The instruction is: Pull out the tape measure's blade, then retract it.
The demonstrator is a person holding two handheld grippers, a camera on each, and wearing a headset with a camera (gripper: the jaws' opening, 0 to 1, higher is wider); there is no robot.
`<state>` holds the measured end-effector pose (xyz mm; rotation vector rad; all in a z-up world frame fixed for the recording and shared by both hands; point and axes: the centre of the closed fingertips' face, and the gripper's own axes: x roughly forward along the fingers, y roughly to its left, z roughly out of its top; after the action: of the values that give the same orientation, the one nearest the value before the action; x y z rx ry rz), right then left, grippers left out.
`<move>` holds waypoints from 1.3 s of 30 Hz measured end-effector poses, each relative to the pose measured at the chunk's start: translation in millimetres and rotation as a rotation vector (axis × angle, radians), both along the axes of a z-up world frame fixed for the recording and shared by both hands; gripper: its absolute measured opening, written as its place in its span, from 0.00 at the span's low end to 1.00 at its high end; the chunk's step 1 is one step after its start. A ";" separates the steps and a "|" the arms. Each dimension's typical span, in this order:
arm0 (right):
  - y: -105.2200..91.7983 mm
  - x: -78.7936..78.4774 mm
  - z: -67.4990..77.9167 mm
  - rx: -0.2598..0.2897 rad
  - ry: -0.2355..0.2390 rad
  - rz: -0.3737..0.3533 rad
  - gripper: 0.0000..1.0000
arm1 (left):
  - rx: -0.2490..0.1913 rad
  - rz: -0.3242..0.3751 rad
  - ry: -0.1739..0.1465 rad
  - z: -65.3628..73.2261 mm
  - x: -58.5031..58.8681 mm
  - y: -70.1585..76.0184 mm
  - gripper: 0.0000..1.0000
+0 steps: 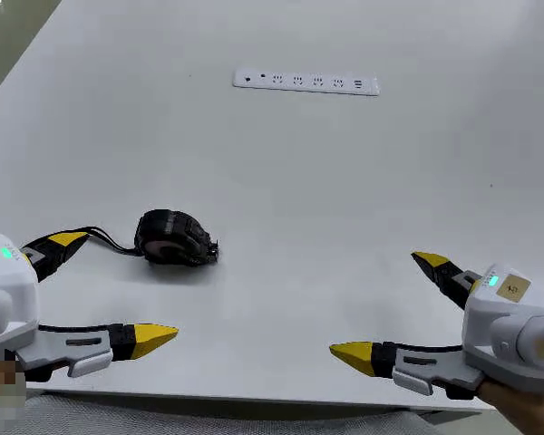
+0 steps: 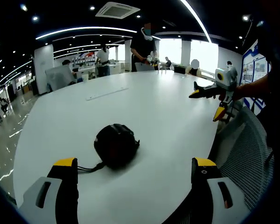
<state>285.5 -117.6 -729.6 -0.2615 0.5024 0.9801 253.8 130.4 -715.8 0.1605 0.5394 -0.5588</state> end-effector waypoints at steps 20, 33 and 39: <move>10.2 13.4 -11.2 -0.028 0.026 0.075 0.99 | 0.032 -0.054 0.020 -4.2 17.9 7.6 0.99; 20.3 24.8 -16.7 -0.045 0.021 0.140 0.99 | 0.044 -0.108 0.033 -10.5 30.7 9.1 0.98; 26.0 31.4 -19.8 -0.054 0.026 0.169 0.99 | 0.041 -0.131 0.036 -9.4 38.6 11.5 0.92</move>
<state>316.9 -91.6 -749.4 -0.3448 0.5374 1.1363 292.4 141.9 -725.2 0.2264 0.5781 -0.6790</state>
